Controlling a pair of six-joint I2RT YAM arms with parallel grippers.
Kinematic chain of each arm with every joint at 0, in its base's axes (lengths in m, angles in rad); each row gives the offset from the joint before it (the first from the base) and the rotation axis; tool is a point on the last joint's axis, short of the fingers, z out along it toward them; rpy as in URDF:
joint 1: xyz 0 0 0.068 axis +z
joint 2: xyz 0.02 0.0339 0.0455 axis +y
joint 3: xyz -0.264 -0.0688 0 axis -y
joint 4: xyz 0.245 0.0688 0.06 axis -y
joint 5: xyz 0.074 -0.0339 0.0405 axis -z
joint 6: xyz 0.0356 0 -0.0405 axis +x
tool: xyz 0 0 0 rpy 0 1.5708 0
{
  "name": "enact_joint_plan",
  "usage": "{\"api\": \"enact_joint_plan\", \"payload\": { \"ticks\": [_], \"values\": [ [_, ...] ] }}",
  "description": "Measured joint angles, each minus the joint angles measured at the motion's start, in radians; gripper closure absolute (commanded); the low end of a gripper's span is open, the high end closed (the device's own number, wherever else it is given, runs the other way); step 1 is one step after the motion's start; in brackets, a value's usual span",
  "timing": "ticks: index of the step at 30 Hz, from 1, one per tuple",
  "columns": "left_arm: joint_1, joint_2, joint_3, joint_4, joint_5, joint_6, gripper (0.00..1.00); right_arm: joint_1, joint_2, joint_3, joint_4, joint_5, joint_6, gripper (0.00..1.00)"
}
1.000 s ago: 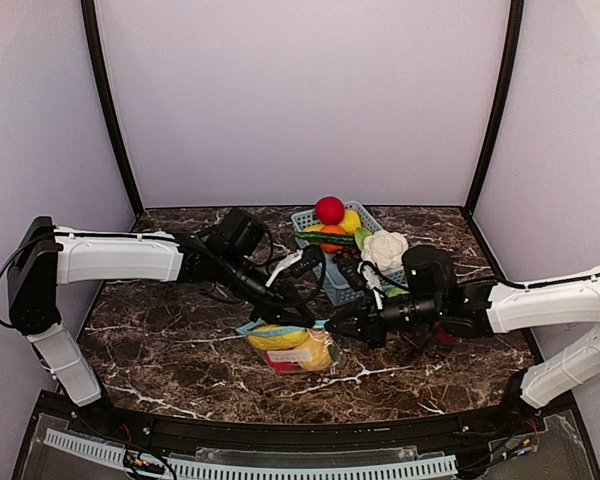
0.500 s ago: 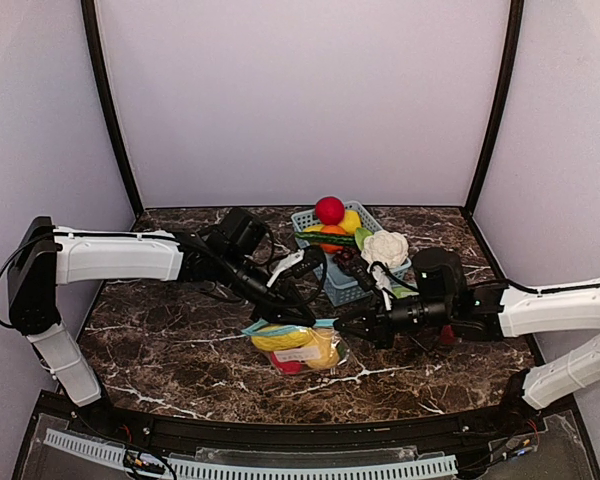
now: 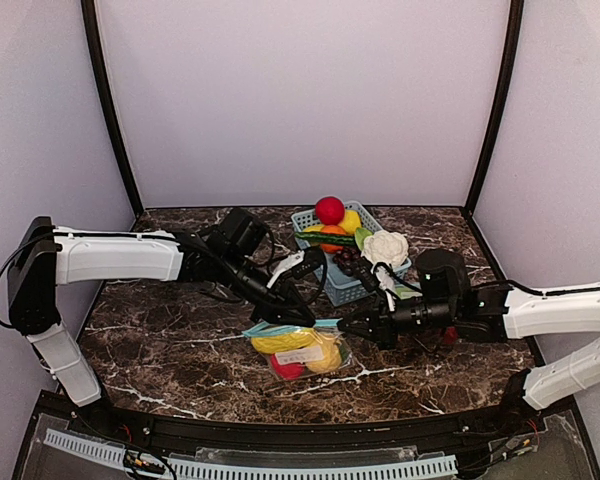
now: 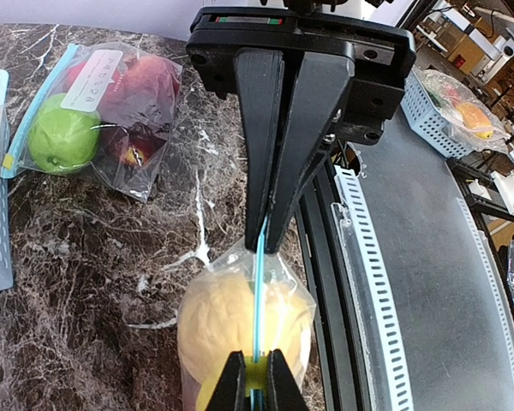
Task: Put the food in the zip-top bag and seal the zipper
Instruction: Zip the zipper of the food storage bag.
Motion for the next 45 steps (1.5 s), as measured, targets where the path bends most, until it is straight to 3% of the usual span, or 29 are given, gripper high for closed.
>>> {"api": "enact_joint_plan", "payload": {
  "ticks": [22, 26, 31, 34, 39, 45],
  "values": [
    [-0.037, -0.012, -0.005, -0.015, -0.051, 0.015, 0.99, 0.0, -0.009, -0.01, -0.014, -0.04, 0.0, 1.0],
    [-0.075, -0.013, -0.024, -0.026, -0.055, -0.014, 0.99, 0.003, 0.022, -0.01, -0.027, -0.085, 0.006, 0.75],
    [-0.083, -0.013, -0.058, -0.035, -0.05, -0.041, 0.99, 0.013, 0.056, -0.008, 0.029, -0.124, 0.024, 0.51],
    [-0.084, -0.013, -0.063, -0.036, -0.041, -0.051, 0.99, 0.023, 0.089, -0.008, 0.074, -0.141, 0.04, 0.47],
    [-0.084, -0.013, -0.065, -0.036, -0.03, -0.059, 0.99, 0.041, 0.159, -0.005, 0.129, -0.169, 0.046, 0.46],
    [-0.084, -0.013, -0.065, -0.036, -0.025, -0.06, 0.99, 0.053, 0.201, -0.003, 0.155, -0.187, 0.054, 0.59]
  ]
}}
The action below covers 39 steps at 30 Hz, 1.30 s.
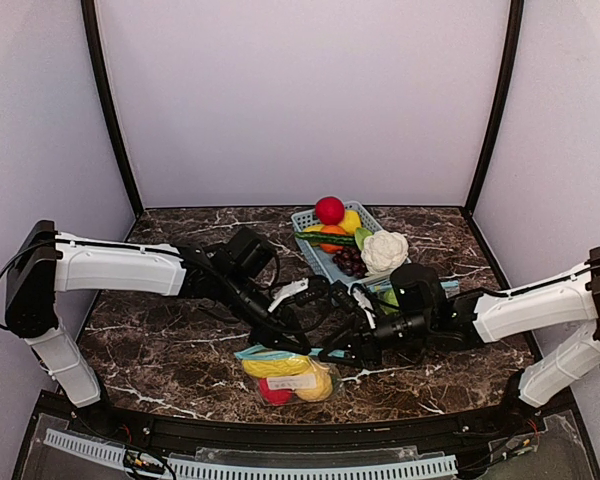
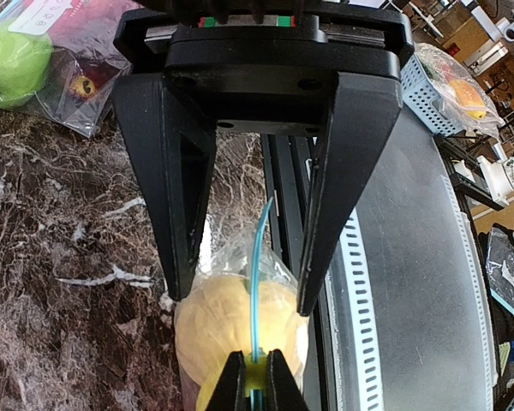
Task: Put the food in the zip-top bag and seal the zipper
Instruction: Zip the zipper of the food storage bag, then hold the zipper food storage bag at the center of the board.
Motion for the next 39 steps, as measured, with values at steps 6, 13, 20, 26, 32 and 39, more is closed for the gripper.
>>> {"api": "enact_joint_plan", "payload": {
  "ticks": [6, 13, 20, 26, 32, 39],
  "values": [
    [0.0, 0.0, 0.0, -0.001, 0.005, -0.004, 0.99, 0.002, 0.012, 0.014, 0.023, -0.002, 0.011, 0.76],
    [0.001, 0.0, -0.002, -0.005, 0.005, -0.018, 0.99, 0.002, 0.032, 0.023, 0.04, -0.002, 0.01, 0.73],
    [0.002, 0.0, -0.002, -0.008, 0.005, -0.025, 0.99, 0.002, 0.046, 0.035, 0.056, -0.002, 0.01, 0.71],
    [0.002, 0.0, -0.011, -0.004, 0.009, -0.035, 0.99, 0.002, 0.056, 0.038, 0.061, -0.002, 0.01, 0.61],
    [0.013, 0.0, -0.026, 0.027, 0.043, -0.06, 0.99, 0.006, 0.048, 0.025, 0.07, 0.0, 0.021, 0.49],
    [0.045, -0.012, -0.043, 0.087, 0.086, -0.093, 0.99, 0.009, 0.009, -0.023, 0.084, 0.002, 0.048, 0.47]
  ]
}}
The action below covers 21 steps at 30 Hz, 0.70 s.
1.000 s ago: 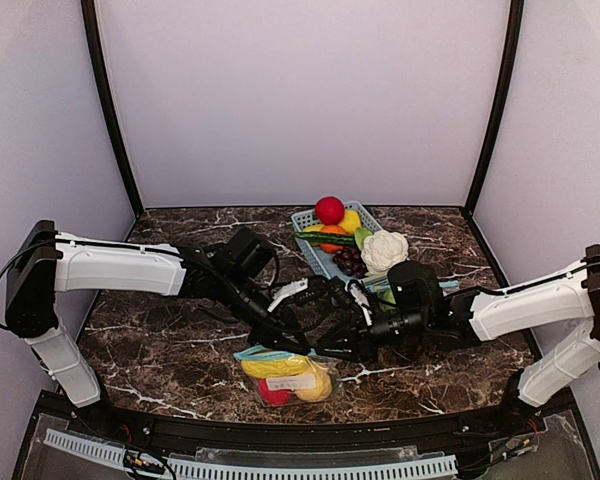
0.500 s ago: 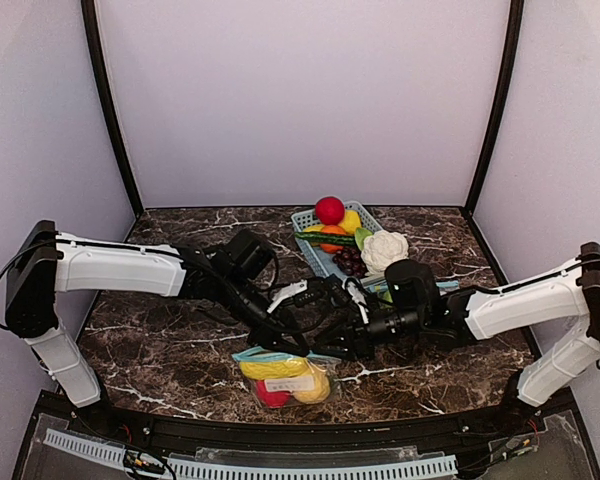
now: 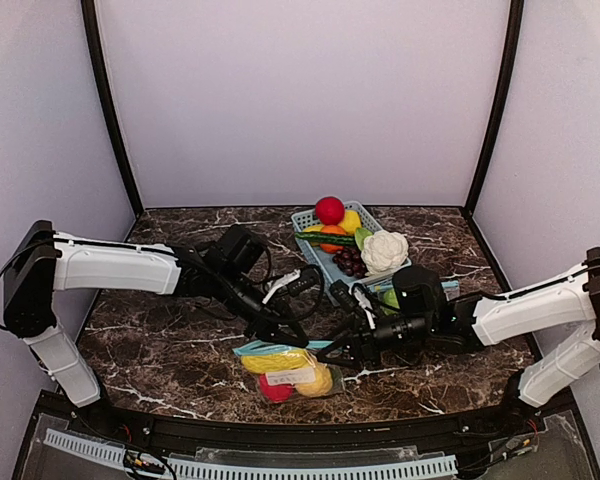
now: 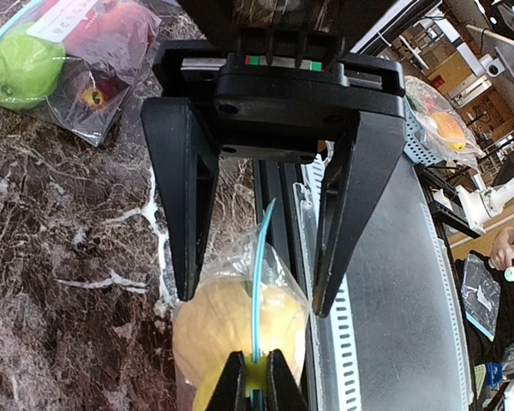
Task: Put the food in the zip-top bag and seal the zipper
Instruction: Hold the zipper food storage bag at the center of the board.
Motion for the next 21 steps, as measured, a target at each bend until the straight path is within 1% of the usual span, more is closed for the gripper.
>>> {"api": "enact_joint_plan", "payload": {
  "ticks": [4, 11, 13, 15, 19, 20, 21],
  "values": [
    [0.008, -0.007, -0.002, 0.01, 0.016, -0.008, 0.99, 0.0, -0.001, -0.001, 0.008, 0.003, 0.006, 0.53],
    [0.008, -0.007, -0.008, 0.016, 0.031, -0.011, 0.99, 0.003, 0.006, 0.012, 0.008, 0.001, 0.007, 0.54],
    [0.008, -0.007, -0.01, 0.016, 0.033, -0.011, 0.99, 0.004, 0.015, 0.025, 0.01, -0.001, 0.006, 0.59],
    [0.008, -0.007, -0.01, 0.016, 0.037, -0.011, 0.99, 0.005, 0.026, 0.038, 0.013, -0.004, 0.008, 0.7],
    [0.008, -0.007, -0.01, 0.016, 0.041, -0.011, 0.99, 0.006, 0.043, 0.045, 0.019, -0.008, 0.003, 0.73],
    [0.008, -0.007, -0.01, 0.016, 0.041, -0.011, 0.99, 0.007, 0.045, 0.045, 0.02, -0.009, 0.003, 0.78],
    [0.008, -0.007, -0.01, 0.016, 0.041, -0.011, 0.99, 0.008, 0.047, 0.045, 0.02, -0.01, 0.003, 0.87]
  ]
}}
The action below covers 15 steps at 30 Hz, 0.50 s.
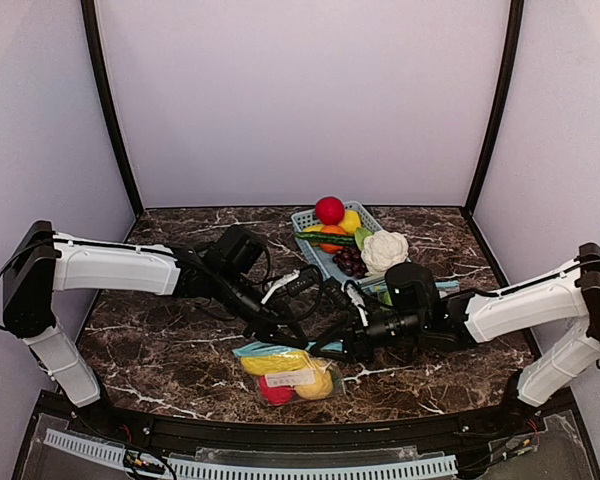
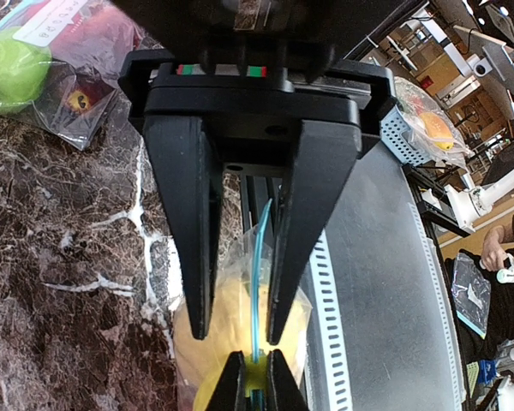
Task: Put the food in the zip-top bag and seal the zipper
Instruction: Hold the zipper food storage bag at the center of the board.
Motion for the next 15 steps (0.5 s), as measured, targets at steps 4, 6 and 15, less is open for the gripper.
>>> {"api": "enact_joint_plan", "payload": {
  "ticks": [4, 6, 15],
  "values": [
    [0.0, 0.0, 0.0, 0.0, -0.008, 0.0, 0.99, 0.002, 0.0, 0.0, 0.003, -0.01, 0.002, 1.0],
    [0.0, 0.0, 0.0, -0.002, -0.014, 0.003, 0.99, 0.003, -0.003, 0.0, 0.004, -0.005, -0.003, 1.0],
    [0.003, -0.019, 0.041, -0.017, -0.047, 0.068, 0.99, 0.014, -0.108, -0.013, -0.058, 0.106, -0.035, 1.0]
  ]
}}
